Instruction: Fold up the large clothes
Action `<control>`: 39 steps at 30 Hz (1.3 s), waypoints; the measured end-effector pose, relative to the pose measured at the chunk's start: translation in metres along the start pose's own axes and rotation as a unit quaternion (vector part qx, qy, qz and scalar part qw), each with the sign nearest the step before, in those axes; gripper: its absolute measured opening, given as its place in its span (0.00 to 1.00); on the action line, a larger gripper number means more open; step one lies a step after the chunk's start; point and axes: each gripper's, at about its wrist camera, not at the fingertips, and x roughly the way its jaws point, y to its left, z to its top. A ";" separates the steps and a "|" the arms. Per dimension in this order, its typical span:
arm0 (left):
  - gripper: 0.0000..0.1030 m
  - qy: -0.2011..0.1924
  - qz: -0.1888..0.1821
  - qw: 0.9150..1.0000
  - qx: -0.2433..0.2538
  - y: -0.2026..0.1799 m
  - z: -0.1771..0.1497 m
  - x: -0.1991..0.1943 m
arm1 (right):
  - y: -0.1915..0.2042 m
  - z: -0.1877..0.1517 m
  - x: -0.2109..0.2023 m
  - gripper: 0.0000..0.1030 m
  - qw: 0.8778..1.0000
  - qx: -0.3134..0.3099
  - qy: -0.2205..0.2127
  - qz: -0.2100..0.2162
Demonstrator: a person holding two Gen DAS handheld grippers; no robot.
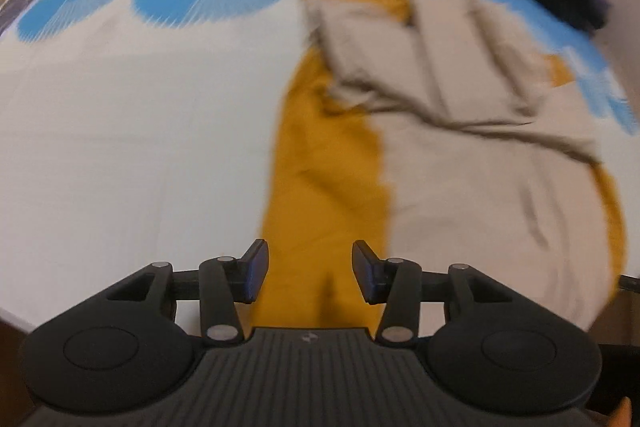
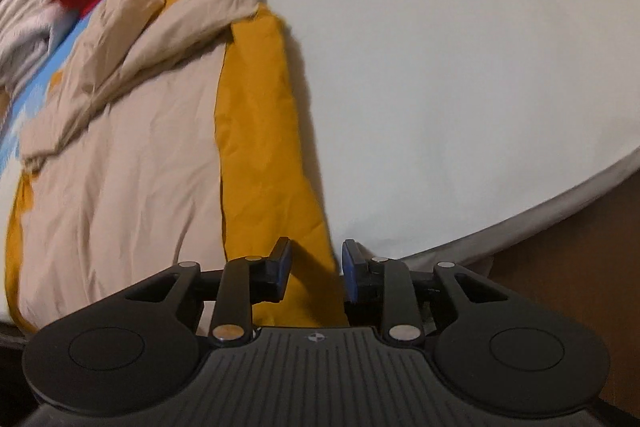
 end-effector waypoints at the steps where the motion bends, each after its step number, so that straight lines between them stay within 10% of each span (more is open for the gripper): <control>1: 0.53 0.013 -0.001 1.000 -0.004 0.007 -0.002 0.009 | 0.005 0.000 0.002 0.32 1.000 -0.012 -0.001 -0.005; 5: 0.53 0.081 -0.006 0.996 -0.025 0.032 -0.014 0.039 | 0.016 0.001 0.002 0.37 0.999 -0.037 -0.002 -0.001; 10: 0.48 0.126 -0.031 0.991 0.026 0.030 -0.026 0.057 | 0.018 0.000 0.000 0.03 0.999 -0.039 -0.008 -0.009; 13: 0.10 0.118 -0.039 0.991 0.058 0.023 -0.030 0.050 | 0.020 0.000 -0.011 0.01 0.999 -0.043 -0.023 0.005; 22: 0.00 -0.008 -0.128 0.988 0.086 0.038 -0.021 -0.035 | 0.028 0.039 -0.095 0.01 0.987 -0.002 -0.118 0.110; 28: 0.00 -0.094 -0.178 0.979 0.034 0.044 0.070 -0.039 | 0.060 0.134 -0.099 0.01 0.977 -0.014 -0.147 0.152; 36: 0.35 -0.098 -0.107 0.971 -0.191 0.057 0.154 0.030 | 0.061 0.248 0.009 0.08 0.981 0.120 -0.148 0.026; 39: 0.58 -0.114 -0.136 0.959 -0.222 0.061 0.143 0.025 | 0.061 0.228 0.019 0.24 0.981 0.111 -0.138 0.084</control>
